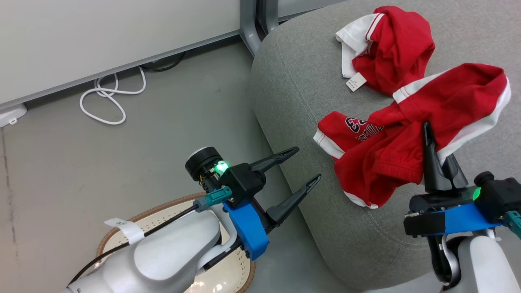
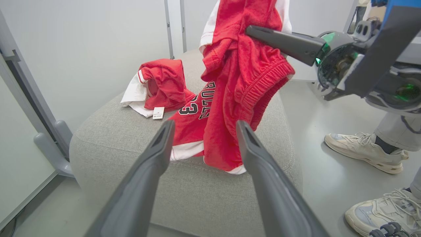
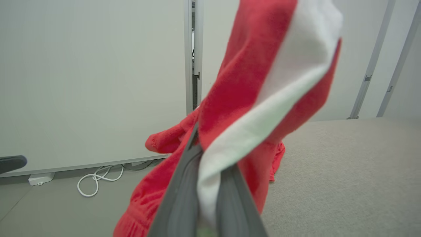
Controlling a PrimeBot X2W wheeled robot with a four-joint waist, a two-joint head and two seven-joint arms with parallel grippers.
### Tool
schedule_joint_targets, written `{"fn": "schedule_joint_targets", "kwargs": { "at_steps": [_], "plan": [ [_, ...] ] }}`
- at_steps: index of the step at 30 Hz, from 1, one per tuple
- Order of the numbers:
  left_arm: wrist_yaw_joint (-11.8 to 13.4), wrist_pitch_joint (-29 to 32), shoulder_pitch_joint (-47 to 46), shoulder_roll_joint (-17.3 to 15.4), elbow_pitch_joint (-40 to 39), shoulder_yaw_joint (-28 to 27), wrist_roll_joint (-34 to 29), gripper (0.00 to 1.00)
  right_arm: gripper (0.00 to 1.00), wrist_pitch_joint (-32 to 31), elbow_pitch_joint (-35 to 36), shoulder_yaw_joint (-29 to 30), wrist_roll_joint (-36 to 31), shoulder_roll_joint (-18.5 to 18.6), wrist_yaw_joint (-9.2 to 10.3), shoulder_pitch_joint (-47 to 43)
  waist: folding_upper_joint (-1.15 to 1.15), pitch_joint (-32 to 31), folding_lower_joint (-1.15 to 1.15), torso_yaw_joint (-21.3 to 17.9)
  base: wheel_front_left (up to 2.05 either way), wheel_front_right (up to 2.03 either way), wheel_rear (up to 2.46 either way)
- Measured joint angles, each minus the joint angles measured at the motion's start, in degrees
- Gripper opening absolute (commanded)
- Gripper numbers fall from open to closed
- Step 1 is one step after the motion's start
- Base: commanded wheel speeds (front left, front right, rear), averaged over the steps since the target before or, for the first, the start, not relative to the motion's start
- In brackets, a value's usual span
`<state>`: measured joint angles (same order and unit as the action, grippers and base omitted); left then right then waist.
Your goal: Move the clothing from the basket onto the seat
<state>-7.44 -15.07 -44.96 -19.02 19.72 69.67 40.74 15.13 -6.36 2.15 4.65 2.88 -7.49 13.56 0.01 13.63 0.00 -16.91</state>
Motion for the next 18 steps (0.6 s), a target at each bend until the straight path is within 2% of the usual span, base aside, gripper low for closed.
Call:
{"fn": "schedule_joint_targets", "kwargs": {
  "at_steps": [11, 18],
  "plan": [
    [0.0, 0.0, 0.0, 0.1, 0.0, 0.1, 0.0, 1.0, 0.0, 0.0, 1.3, 2.3, 0.0, 0.0, 0.0, -0.8, 0.0, 0.6, 0.0, -0.4, 0.0, 0.0, 0.0],
    [0.0, 0.0, -1.0, 0.1, 0.0, -0.1, -0.4, 1.0, 0.0, 0.0, 2.8, 3.2, -0.6, 1.5, 0.0, 3.9, 0.0, 2.3, -0.01, 0.6, 0.0, 0.0, 0.0]
  ]
}}
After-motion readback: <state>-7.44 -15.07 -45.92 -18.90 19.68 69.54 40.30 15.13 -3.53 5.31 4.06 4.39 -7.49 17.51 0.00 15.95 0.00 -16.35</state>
